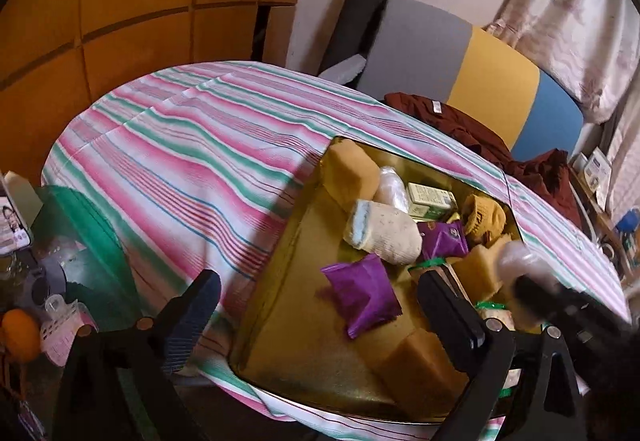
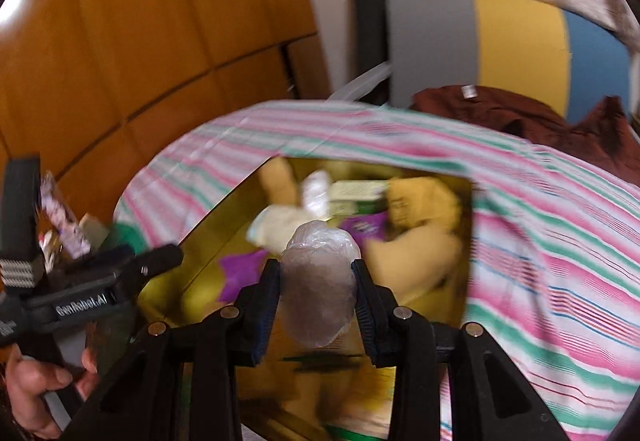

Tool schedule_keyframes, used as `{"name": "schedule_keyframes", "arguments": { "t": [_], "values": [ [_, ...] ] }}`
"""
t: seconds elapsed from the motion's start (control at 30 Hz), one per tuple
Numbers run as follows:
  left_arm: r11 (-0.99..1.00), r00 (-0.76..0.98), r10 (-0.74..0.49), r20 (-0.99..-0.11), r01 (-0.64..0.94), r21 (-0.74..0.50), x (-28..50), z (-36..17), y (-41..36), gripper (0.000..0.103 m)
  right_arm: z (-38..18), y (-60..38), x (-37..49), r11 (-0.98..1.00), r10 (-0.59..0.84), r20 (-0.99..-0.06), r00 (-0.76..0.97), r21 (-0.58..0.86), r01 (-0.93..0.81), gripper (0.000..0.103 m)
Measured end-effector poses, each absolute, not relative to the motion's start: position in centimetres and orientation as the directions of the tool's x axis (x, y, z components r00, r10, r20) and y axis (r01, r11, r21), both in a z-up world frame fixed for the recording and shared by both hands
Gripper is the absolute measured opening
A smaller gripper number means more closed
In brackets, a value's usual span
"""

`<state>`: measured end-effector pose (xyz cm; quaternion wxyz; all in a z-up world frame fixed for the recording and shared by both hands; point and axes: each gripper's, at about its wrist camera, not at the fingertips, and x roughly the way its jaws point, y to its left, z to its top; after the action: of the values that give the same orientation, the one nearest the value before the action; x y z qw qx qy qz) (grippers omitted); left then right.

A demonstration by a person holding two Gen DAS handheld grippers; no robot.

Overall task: Organize objects
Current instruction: 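Lower the plastic bag into the gold tray and open the right gripper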

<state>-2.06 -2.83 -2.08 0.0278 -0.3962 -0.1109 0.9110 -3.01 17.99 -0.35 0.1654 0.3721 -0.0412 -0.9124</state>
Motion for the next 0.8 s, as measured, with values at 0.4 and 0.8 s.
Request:
{"name": "schedule_keyframes", "arguments": {
  "t": [0.4,0.8],
  "values": [
    [-0.965,-0.688,0.131,-0.714,0.077,-0.251,-1.8,-1.9,-4.5,0.1,-3.8,13.1,-6.6,-0.927,-0.357,-0.749,-0.558,0.212,0.309,0.041],
    [-0.962,-0.649,0.2,-0.734,0.014,-0.274,-1.6,-2.8,-2.6,0.1,-2.0,16.7,-3.0,-0.93,-0.364,-0.729,-0.579,0.25,0.27,0.045]
  ]
}}
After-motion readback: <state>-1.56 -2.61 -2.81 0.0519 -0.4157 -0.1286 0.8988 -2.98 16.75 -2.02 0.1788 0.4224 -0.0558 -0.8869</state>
